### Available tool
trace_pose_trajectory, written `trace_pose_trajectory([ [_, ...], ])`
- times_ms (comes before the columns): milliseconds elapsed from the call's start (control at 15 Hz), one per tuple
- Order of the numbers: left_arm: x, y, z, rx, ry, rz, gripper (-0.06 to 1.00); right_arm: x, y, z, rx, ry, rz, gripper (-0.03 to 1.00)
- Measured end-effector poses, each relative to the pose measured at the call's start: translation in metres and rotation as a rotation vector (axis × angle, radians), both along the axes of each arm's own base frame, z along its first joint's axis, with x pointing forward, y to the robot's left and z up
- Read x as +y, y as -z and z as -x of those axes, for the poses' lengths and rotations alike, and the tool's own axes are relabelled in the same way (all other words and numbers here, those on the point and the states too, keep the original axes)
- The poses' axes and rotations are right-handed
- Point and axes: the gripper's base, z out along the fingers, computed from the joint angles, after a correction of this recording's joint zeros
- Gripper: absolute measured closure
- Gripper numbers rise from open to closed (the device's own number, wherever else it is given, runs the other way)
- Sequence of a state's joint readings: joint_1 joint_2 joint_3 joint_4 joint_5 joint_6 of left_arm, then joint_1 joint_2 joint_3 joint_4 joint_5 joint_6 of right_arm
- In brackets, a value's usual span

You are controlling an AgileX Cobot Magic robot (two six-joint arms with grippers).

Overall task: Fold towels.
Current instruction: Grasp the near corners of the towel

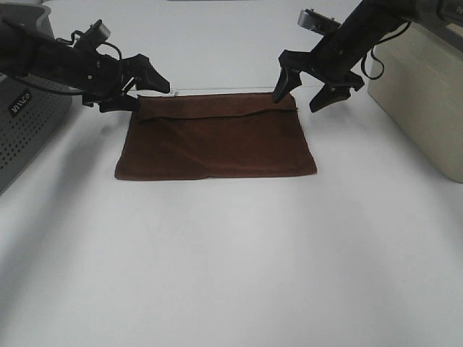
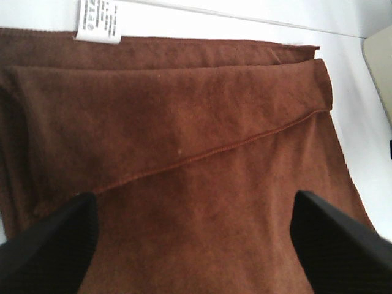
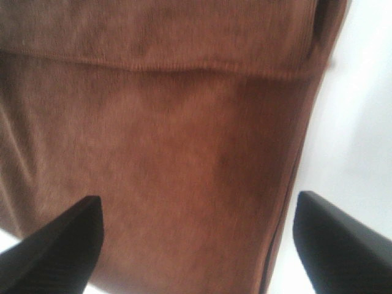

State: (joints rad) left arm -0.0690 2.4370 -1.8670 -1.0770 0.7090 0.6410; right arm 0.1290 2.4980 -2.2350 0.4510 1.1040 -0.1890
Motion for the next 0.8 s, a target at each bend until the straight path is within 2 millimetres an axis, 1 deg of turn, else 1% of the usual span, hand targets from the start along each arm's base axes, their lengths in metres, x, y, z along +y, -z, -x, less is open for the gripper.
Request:
trace_pose_trajectory([
  [133,0.005,-0.009,0.008,0.090,-0.002,-0.026,0.13,-0.003,0.000,0.007,0.095,0.021,0.001,0.20],
  [200,0.007,-0.016,0.015,0.124,-0.010,-0.042,0.13,-0.006,-0.004,0.008,0.102,0.019,0.009,0.21],
  [333,0.010,-0.021,0.034,0.181,-0.034,-0.061,0.13,-0.009,-0.013,0.014,0.108,0.033,0.019,0.21],
  [400,0.012,-0.022,0.045,0.200,-0.049,-0.066,0.13,-0.009,-0.022,0.019,0.109,0.033,0.020,0.21],
  [467,0.013,-0.020,0.057,0.228,-0.060,-0.072,0.13,-0.010,-0.026,0.028,0.127,0.033,0.023,0.22],
  [533,0.014,-0.016,0.067,0.258,-0.063,-0.081,0.13,-0.011,-0.025,0.037,0.159,0.033,0.028,0.23],
  [667,0.016,0.005,0.087,0.350,-0.042,-0.109,0.13,-0.014,-0.017,0.060,0.219,0.045,0.042,0.23],
  [800,0.017,0.008,0.090,0.363,-0.034,-0.119,0.13,-0.015,-0.013,0.066,0.228,0.050,0.046,0.24],
])
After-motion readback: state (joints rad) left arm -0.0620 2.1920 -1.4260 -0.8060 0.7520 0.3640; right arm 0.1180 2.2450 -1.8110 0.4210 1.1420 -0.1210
